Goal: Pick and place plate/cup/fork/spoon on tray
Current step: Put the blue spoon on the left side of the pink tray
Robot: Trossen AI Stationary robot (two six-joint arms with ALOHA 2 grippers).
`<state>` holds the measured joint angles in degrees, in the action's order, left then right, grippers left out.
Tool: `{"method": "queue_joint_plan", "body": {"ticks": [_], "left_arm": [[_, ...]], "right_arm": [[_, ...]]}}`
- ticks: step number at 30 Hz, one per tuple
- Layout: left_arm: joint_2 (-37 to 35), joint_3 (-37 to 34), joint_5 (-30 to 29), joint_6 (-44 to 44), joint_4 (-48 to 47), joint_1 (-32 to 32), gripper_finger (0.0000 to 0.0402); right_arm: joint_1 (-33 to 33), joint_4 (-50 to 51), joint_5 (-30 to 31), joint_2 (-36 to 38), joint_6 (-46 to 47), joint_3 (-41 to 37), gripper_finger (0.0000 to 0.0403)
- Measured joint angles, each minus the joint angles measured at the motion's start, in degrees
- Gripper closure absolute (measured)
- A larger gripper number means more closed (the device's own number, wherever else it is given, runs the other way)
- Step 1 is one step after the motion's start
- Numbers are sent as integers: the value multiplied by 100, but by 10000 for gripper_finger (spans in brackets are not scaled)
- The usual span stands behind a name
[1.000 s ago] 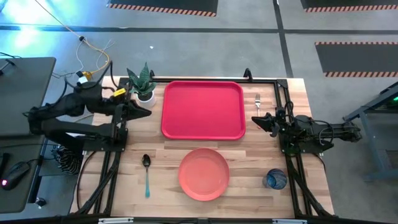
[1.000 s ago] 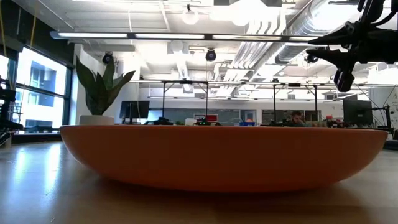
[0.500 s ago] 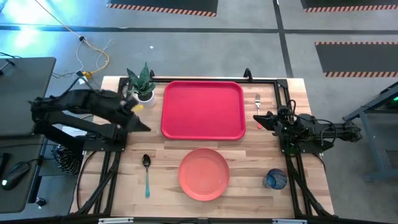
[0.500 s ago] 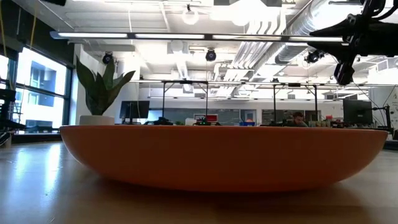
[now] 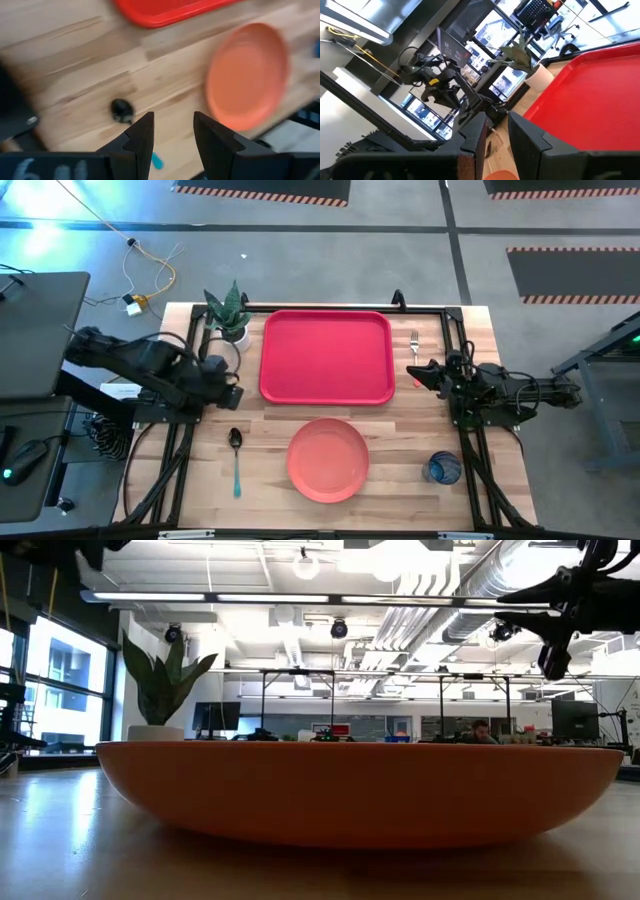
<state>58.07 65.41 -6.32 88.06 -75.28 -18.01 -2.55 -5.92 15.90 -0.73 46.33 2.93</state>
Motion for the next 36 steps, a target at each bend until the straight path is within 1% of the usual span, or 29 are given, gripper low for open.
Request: {"method": "queue_joint_plan", "body": {"ticks": [3, 11, 18, 28, 36], "left_arm": [[203, -7, -22, 338, -195, -200, 276], [751, -7, -75, 1030, -200, -847, 276], [1424, -7, -103, 1513, -204, -1360, 276], [2264, -11, 22, 2812, -105, -2006, 276], [2637, -11, 260, 3781, 83, -2372, 276]], "right_arm": [[0, 28, 0, 0, 12, 1, 329], [0, 58, 0, 0, 13, 1, 329], [0, 58, 0, 0, 13, 1, 329], [0, 56, 2, 0, 15, 5, 329], [0, 56, 39, 0, 15, 8, 329]]}}
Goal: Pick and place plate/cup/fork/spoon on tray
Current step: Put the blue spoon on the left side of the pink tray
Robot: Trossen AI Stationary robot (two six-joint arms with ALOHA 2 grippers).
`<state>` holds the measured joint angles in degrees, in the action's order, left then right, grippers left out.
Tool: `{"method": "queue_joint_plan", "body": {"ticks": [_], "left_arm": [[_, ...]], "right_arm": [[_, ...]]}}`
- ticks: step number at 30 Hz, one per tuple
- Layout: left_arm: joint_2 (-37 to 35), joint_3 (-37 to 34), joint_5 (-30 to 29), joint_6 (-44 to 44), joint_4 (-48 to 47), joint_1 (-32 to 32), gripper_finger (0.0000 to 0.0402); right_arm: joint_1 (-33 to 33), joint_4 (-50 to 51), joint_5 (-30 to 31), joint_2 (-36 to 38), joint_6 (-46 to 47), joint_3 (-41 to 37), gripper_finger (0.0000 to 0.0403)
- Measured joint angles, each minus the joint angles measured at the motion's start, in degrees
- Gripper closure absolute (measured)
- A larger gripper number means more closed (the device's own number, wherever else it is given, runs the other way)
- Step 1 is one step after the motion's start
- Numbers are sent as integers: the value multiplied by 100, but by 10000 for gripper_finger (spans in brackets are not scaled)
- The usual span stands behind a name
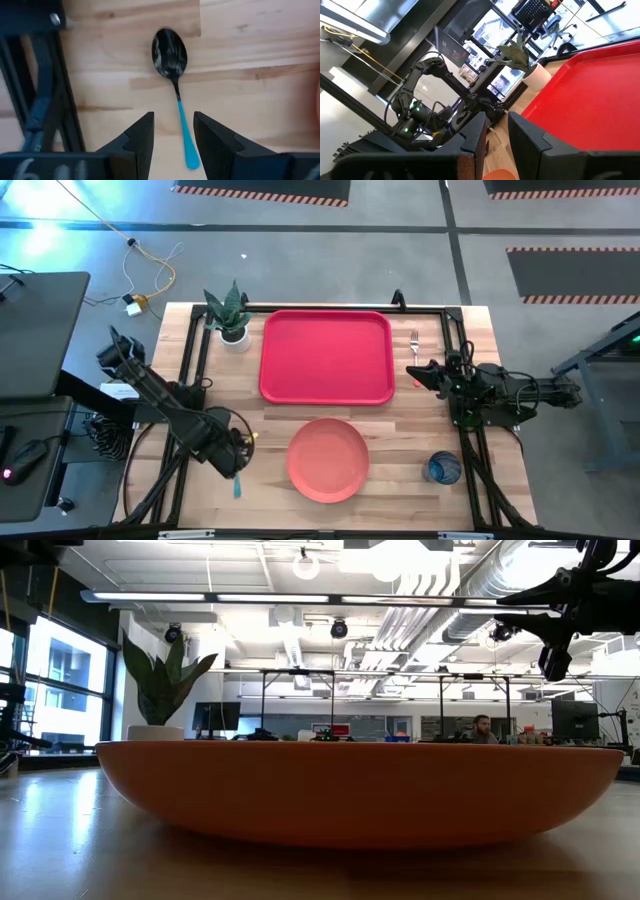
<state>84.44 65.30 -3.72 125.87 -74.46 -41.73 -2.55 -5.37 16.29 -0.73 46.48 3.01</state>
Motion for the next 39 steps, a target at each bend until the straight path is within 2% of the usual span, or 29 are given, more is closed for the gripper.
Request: {"method": "queue_joint_plan", "body": {"ticks": [9, 24, 39], "left_arm": [[508, 0, 75, 741, 224, -223, 276], [1476, 0, 336, 763, 848, -156, 276], [1917, 0, 349, 760, 851, 119, 276]], "right_arm": [[0, -2, 4, 0, 0, 0, 329], [0, -4, 7, 0, 0, 0, 329], [-1, -4, -22, -1, 0, 0, 329]]}}
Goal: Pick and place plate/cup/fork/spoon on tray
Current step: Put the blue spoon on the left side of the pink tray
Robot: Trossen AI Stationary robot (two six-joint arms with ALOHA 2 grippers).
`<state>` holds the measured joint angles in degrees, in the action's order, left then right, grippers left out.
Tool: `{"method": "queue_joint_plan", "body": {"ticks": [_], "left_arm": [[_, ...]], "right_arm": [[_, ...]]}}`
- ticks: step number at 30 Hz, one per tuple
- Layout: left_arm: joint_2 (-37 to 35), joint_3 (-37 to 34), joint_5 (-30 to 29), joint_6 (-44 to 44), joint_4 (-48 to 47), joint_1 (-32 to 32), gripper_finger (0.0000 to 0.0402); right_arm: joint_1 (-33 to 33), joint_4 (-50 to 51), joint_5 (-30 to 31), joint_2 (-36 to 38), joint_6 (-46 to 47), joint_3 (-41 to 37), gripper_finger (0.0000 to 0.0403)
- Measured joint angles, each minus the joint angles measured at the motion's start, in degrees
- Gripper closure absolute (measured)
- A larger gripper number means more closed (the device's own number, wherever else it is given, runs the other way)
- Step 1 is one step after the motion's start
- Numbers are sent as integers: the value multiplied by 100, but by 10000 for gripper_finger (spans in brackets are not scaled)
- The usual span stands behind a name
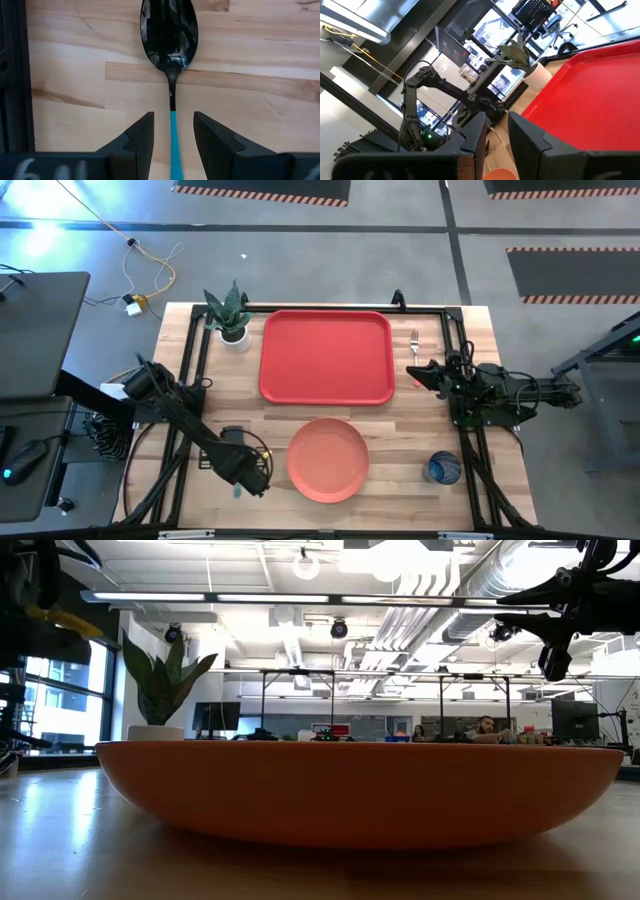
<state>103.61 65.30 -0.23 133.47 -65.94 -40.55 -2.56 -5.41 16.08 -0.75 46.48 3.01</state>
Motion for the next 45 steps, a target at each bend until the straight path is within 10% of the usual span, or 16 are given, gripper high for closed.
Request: {"method": "queue_joint_plan", "body": {"ticks": [26, 45], "left_arm": [[712, 22, 67, -20, 186, 64, 277], [734, 7, -52, -307, 277, 80, 388]], "right_arm": [[-1, 0, -17, -1, 2, 0, 329], [1, -1, -17, -1, 1, 0, 329]]}}
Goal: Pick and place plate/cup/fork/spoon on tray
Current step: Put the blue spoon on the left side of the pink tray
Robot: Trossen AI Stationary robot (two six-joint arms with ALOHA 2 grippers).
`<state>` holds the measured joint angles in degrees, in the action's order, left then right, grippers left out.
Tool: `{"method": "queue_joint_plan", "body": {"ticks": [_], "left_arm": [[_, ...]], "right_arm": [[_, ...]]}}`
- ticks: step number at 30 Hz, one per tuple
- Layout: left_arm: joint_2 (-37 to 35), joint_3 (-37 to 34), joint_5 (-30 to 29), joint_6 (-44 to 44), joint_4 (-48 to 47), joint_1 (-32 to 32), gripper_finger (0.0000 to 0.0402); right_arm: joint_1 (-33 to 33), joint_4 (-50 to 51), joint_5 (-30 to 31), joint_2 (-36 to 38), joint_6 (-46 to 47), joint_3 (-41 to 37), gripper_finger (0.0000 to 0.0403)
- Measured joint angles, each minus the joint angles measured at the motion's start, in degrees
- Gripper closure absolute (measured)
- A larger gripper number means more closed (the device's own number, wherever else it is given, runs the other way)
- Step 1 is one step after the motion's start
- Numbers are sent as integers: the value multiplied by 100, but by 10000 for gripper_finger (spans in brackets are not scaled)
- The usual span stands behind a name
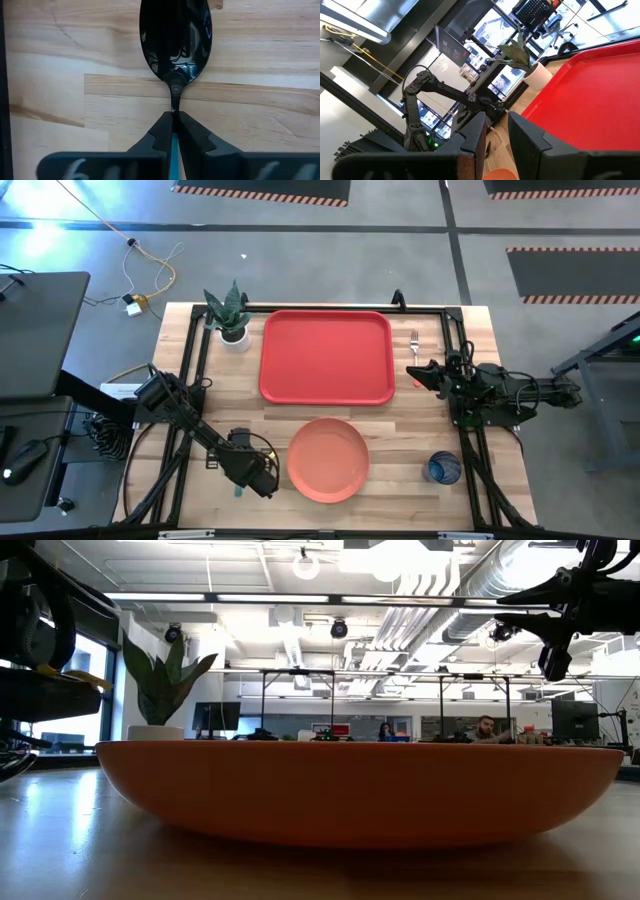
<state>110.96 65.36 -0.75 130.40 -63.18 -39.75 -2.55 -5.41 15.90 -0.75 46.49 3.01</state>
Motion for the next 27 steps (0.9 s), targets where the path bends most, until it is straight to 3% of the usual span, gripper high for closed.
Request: {"method": "queue_joint_plan", "body": {"ticks": [15, 21, 27], "left_arm": [[-479, -25, -305, -108, 71, -7, 399], [-925, -15, -943, -204, 23, 131, 400], [-1457, -15, -2008, -681, 14, 631, 400]], "right_arm": [[0, -2, 2, 0, 1, 0, 329], [1, 1, 13, 0, -1, 0, 329], [-2, 1, 15, 0, -1, 0, 329]]}}
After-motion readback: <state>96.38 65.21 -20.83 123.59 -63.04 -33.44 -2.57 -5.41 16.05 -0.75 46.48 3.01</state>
